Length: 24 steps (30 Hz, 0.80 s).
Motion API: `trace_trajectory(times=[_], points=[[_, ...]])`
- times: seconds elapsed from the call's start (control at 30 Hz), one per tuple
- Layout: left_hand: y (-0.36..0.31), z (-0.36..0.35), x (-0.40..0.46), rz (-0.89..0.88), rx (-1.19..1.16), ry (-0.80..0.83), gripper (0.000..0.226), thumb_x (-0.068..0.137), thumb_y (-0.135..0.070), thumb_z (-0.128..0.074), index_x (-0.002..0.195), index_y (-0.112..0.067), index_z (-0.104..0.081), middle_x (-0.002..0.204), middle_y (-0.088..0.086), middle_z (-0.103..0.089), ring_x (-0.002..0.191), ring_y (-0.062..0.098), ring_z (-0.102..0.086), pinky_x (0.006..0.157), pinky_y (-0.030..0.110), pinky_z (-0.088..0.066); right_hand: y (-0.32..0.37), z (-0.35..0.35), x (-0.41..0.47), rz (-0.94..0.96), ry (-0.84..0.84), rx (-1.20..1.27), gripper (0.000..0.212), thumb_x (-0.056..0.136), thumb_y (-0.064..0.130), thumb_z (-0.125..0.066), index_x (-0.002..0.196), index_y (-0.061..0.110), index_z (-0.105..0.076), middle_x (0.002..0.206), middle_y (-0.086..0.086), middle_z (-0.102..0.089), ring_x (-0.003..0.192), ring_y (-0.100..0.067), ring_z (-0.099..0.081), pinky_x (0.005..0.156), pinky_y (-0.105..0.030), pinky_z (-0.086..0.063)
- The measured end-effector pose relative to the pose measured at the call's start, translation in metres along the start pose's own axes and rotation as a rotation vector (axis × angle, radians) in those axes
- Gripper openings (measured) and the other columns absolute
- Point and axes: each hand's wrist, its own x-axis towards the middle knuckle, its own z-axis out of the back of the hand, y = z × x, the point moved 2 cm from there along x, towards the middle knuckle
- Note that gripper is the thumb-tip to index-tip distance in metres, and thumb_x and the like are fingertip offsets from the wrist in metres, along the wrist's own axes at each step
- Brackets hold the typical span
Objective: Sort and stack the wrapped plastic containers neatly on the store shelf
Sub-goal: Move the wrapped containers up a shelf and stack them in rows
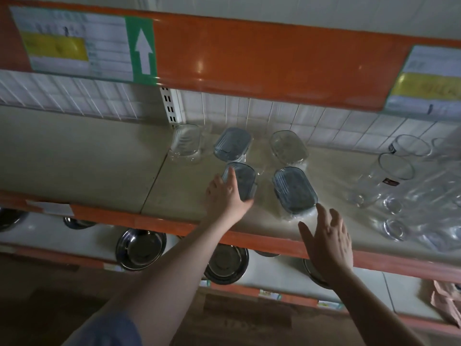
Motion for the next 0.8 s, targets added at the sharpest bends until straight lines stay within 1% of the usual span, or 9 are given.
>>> trace_trajectory(times=[0.07,0.17,0.37,0.43,0.5,0.57,0.63,0.73,0.8], points=[[0.003,0.0,-0.002,0.002,-0.023,0.012,0.097,0.082,-0.059,-0.058,0.152,-0.021,-0.003,0.149,0.019,-0.02,0.135,0.035,-0.026,0.107,0.041,-0.029,0.001,-0.001,0.001,-0.02,-0.006,0.01,0.063,0.092,0.038,-0.051,0.144,0.013,-0.028,0.144,-0.021,-0.029,0.131,-0.037,-0.032,0.104,-0.042,-0.029],[0.012,0.003,-0.006,-0.004,-0.034,0.019,0.095,0.08,-0.055,-0.06,0.151,-0.023,-0.007,0.141,0.015,-0.029,0.129,0.033,-0.032,0.101,0.04,-0.034,0.008,-0.003,0.002,-0.023,-0.008,0.021,0.062,0.092,0.038,-0.05,0.144,0.013,-0.027,0.144,-0.021,-0.028,0.131,-0.037,-0.031,0.105,-0.042,-0.028],[0.034,0.014,-0.011,-0.044,0.001,0.05,0.092,0.078,-0.047,-0.064,0.15,-0.024,-0.011,0.138,0.015,-0.032,0.125,0.033,-0.037,0.098,0.038,-0.037,0.033,-0.002,0.017,0.0,-0.069,0.058,0.061,0.089,0.035,-0.055,0.141,0.012,-0.032,0.14,-0.02,-0.033,0.126,-0.038,-0.036,0.102,-0.043,-0.03],[0.041,0.018,-0.012,-0.057,0.037,0.069,0.091,0.08,-0.047,-0.063,0.15,-0.023,-0.01,0.138,0.016,-0.033,0.124,0.034,-0.037,0.098,0.039,-0.037,0.039,-0.002,0.025,0.002,-0.078,0.066,0.064,0.089,0.038,-0.055,0.142,0.014,-0.03,0.143,-0.019,-0.031,0.128,-0.037,-0.033,0.104,-0.043,-0.028],[0.051,0.023,-0.011,-0.058,0.056,0.077,0.09,0.081,-0.048,-0.061,0.151,-0.022,-0.01,0.138,0.017,-0.033,0.124,0.034,-0.038,0.098,0.04,-0.037,0.043,-0.004,0.035,-0.003,-0.078,0.054,0.068,0.088,0.046,-0.054,0.143,0.015,-0.028,0.144,-0.019,-0.029,0.13,-0.036,-0.031,0.105,-0.043,-0.026],[0.06,0.027,-0.01,-0.044,0.063,0.065,0.088,0.083,-0.048,-0.059,0.151,-0.021,-0.01,0.137,0.017,-0.034,0.123,0.034,-0.038,0.097,0.04,-0.037,0.045,-0.008,0.047,-0.033,-0.09,0.072,0.073,0.085,0.055,-0.055,0.142,0.018,-0.029,0.142,-0.019,-0.031,0.128,-0.037,-0.033,0.104,-0.043,-0.028],[0.065,0.03,-0.01,-0.032,0.075,0.042,0.088,0.083,-0.048,-0.059,0.15,-0.02,-0.01,0.136,0.017,-0.034,0.122,0.035,-0.039,0.095,0.04,-0.038,0.046,-0.012,0.057,-0.061,-0.068,0.107,0.078,0.081,0.058,-0.058,0.143,0.021,-0.027,0.137,-0.019,-0.035,0.126,-0.038,-0.035,0.103,-0.044,-0.03],[0.066,0.025,-0.009,-0.018,0.064,-0.014,0.087,0.08,-0.05,-0.061,0.148,-0.02,-0.015,0.132,0.016,-0.037,0.118,0.034,-0.042,0.094,0.04,-0.038,0.045,-0.021,0.064,-0.055,-0.019,0.08,0.082,0.077,0.053,-0.065,0.143,0.02,-0.028,0.131,-0.019,-0.037,0.122,-0.038,-0.034,0.102,-0.043,-0.03],[0.068,0.018,-0.009,-0.004,0.034,-0.062,0.089,0.076,-0.056,-0.062,0.146,-0.023,-0.019,0.127,0.014,-0.039,0.115,0.034,-0.044,0.092,0.04,-0.038,0.045,-0.023,0.062,-0.068,-0.032,0.087,0.082,0.075,0.05,-0.069,0.142,0.024,-0.031,0.13,-0.018,-0.037,0.122,-0.036,-0.033,0.102,-0.043,-0.029]])
